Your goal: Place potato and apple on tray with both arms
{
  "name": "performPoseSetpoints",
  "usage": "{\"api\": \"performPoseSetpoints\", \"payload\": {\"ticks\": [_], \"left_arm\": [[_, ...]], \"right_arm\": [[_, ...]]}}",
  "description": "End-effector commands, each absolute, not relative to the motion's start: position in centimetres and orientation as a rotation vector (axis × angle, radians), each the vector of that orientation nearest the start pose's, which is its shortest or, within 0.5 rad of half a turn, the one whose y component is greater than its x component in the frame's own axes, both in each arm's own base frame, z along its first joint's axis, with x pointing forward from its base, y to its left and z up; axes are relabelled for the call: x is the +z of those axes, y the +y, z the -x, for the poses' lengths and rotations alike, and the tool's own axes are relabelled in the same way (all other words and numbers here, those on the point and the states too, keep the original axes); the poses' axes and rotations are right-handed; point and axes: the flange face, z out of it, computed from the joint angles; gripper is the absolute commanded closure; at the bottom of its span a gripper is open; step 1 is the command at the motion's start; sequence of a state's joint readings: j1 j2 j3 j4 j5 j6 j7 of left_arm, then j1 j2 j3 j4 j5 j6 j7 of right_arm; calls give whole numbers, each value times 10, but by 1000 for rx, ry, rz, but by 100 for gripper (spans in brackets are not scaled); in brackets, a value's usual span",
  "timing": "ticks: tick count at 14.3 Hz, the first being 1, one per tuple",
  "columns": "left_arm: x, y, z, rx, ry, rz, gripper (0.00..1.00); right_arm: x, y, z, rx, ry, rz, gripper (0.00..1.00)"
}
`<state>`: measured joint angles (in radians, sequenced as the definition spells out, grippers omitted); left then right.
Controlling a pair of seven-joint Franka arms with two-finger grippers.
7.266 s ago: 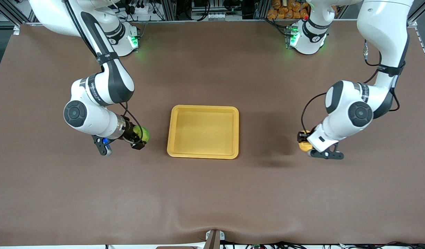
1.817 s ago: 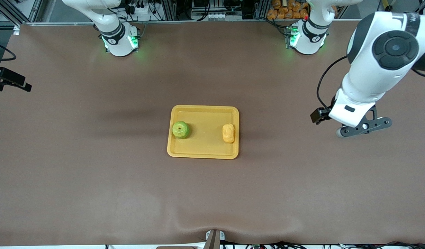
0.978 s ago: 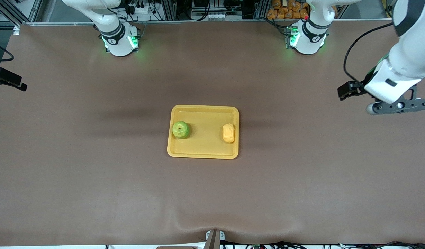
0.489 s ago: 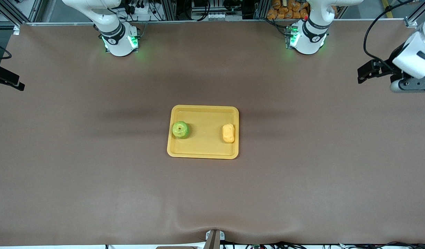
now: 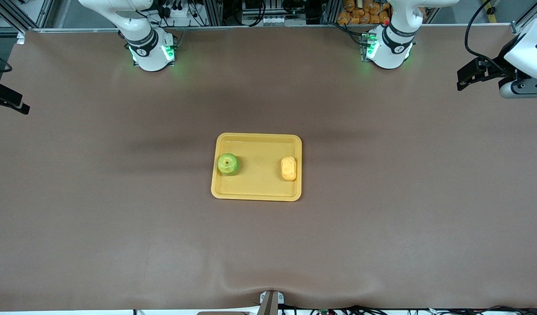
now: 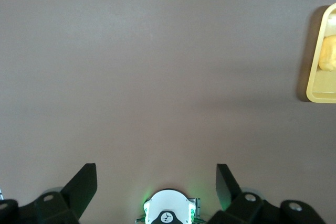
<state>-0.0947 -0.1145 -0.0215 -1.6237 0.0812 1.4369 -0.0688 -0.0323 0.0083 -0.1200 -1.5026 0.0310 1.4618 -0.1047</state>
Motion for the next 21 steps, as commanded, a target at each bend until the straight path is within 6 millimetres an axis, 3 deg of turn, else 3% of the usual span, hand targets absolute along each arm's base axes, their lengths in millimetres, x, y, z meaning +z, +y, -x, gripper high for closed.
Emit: {"api": "performPoseSetpoints", "payload": {"ticks": [1,14,21], "left_arm": [[664,-49,-487,73,97,3075,0],[644,-56,-505,120,103,3117,0],[647,-55,-509,68,105,3126,0]], "right_arm": [[642,-78,-541,79,64,3086,0],[642,-79,-543,67,69,3084,0],[642,-79,-544,63,69,3086,0]]}}
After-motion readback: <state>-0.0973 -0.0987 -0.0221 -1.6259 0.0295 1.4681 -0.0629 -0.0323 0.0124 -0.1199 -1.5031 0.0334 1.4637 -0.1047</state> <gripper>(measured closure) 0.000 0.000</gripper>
